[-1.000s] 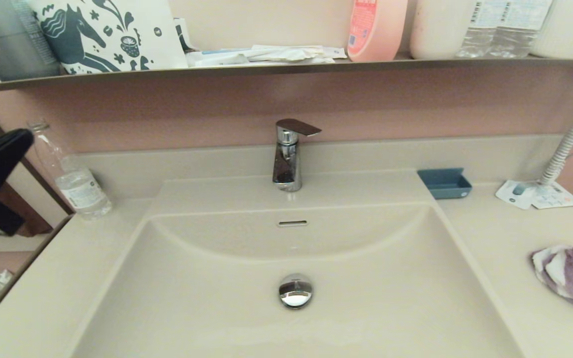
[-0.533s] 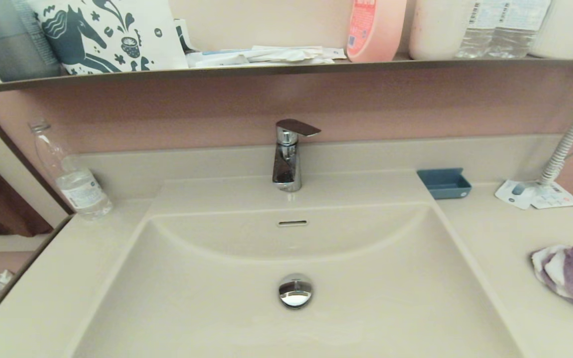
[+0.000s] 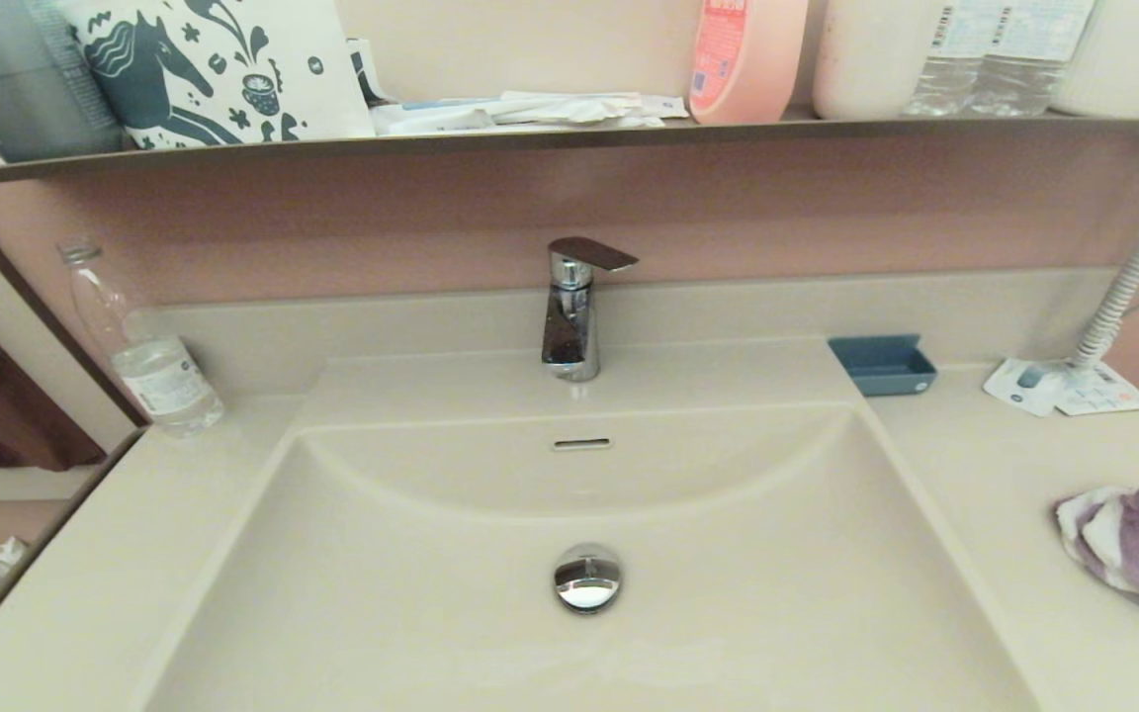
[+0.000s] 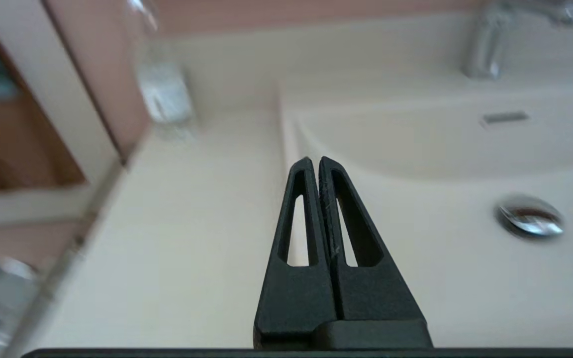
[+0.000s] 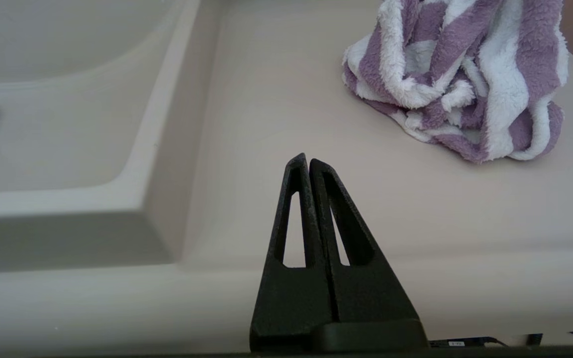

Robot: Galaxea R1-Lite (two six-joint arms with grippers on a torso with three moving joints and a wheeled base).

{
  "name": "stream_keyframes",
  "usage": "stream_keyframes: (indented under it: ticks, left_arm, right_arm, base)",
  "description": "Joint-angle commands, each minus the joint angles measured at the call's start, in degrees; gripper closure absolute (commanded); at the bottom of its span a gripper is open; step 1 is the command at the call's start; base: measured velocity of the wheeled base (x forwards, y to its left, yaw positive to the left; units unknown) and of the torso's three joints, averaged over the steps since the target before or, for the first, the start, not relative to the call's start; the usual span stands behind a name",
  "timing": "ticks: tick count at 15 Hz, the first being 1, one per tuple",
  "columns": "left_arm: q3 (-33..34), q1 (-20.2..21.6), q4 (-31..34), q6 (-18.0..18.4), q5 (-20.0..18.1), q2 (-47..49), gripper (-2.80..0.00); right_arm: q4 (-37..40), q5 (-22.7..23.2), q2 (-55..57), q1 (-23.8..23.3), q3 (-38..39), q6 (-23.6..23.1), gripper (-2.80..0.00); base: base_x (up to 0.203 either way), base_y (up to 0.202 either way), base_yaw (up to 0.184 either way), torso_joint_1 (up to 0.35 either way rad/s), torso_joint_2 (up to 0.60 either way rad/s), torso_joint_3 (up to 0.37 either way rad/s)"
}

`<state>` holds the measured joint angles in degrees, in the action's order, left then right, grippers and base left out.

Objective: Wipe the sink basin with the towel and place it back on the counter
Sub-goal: Pick up the cloth

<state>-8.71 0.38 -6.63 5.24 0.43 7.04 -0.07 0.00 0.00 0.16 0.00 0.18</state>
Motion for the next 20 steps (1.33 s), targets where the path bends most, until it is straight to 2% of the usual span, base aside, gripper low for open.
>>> stream_keyframes:
  ticks: [1,4,8,12,20]
  left_arm:
    - [1.42,-0.02,3.23,-1.29,-0.91,-4.23,0.00]
    - [5.23,-0.11,6.12,-1.21,-3.20,-7.04,0.00]
    - [8.02,-0.11,6.35,-0.98,-2.96,-7.04,0.00]
    - [8.71,-0.20,6.72,-2.61,-2.80,-7.04,0.00]
    - [8.71,-0.38,6.72,-3.05,-2.53,-7.04,0.00]
  right_arm:
    - [-0.01,0.00,0.00,0.02,0.00,-0.01,0.00]
    - [-0.01,0.00,0.00,0.02,0.00,-0.01,0.00]
    - [-0.01,0.00,0.00,0.02,0.00,0.01,0.00]
    - [-0.01,0.00,0.00,0.02,0.00,0.01,0.00]
    - [-0.01,0.01,0.00,0.02,0.00,-1.50,0.00]
  base:
    - [0.000,0.000,0.000,0.000,0.00,0.000]
    - [0.000,0.000,0.000,0.000,0.00,0.000]
    - [0.000,0.000,0.000,0.000,0.00,0.000]
    - [0.000,0.000,0.000,0.000,0.00,0.000]
    - [0.000,0.000,0.000,0.000,0.00,0.000]
